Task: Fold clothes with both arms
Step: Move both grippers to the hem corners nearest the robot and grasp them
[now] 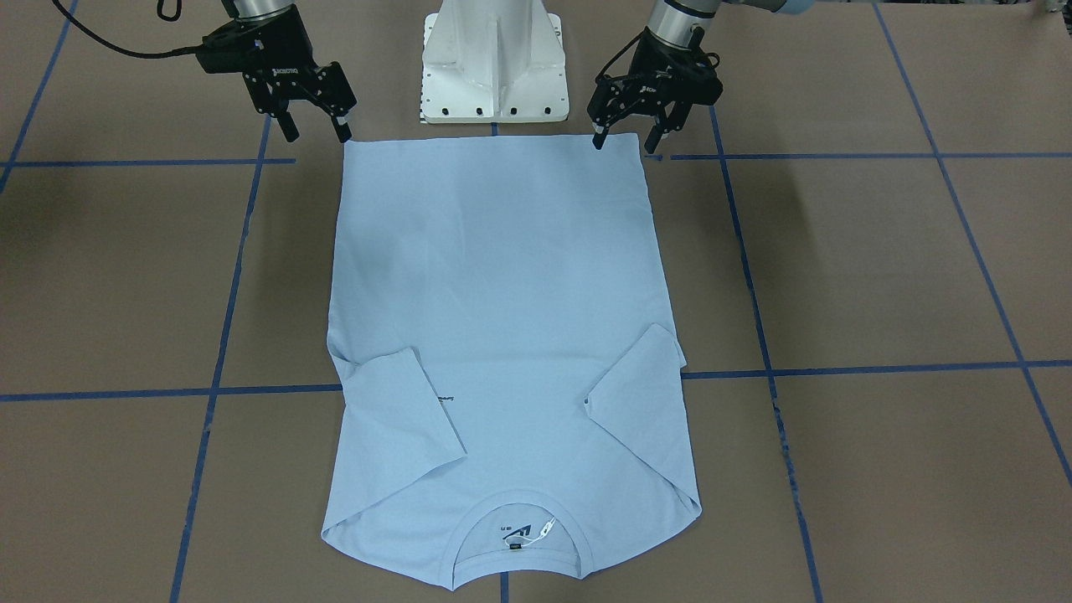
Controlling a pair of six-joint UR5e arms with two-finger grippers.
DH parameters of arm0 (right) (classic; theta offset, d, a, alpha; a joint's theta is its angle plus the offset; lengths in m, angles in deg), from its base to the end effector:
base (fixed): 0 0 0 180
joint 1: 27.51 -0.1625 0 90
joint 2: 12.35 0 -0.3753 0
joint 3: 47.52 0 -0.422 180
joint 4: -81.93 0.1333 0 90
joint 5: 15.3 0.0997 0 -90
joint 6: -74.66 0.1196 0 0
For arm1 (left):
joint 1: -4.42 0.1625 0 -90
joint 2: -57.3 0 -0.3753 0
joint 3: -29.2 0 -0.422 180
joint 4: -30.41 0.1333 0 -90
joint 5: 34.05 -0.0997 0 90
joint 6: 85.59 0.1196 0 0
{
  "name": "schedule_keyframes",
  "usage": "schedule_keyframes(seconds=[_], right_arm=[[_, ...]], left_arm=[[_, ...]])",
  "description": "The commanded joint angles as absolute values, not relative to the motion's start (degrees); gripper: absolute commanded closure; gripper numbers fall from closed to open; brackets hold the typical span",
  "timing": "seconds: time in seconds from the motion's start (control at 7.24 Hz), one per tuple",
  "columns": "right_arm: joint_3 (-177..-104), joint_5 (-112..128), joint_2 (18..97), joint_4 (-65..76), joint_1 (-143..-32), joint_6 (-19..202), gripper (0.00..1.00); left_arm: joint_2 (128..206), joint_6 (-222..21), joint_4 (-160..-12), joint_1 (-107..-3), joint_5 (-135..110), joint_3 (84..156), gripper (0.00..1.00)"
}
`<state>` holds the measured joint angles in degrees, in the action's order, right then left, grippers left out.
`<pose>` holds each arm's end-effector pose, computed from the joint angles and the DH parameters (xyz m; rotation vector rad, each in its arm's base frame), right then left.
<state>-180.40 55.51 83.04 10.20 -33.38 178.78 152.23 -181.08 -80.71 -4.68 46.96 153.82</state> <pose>-0.4291 -0.2176 0.2604 0.2401 -0.9929 0.4812 0.4790 -0.2307 0.2386 0.1759 1.0562 -0.3130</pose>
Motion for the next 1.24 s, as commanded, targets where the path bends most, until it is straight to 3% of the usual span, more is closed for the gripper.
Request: schedule_keyframes(seconds=[0.0,0.28,1.11], right_arm=[[-180.8,53.7,83.2,9.7,-31.5,179.3,0.02],[-180.7,52.7,83.1,9.7,-30.9,179.3,0.01],[-180.6,51.6,83.1,9.7,-29.5,179.5,0.01]], left_arm=[[150.2,-188.3,-80.2,2.6,41.4,151.2,0.34],[150.2,-188.2,-80.2,3.1,41.3,147.8,0.34],[150.2,-188.0,-80.2,4.7,41.3,147.9,0.37]])
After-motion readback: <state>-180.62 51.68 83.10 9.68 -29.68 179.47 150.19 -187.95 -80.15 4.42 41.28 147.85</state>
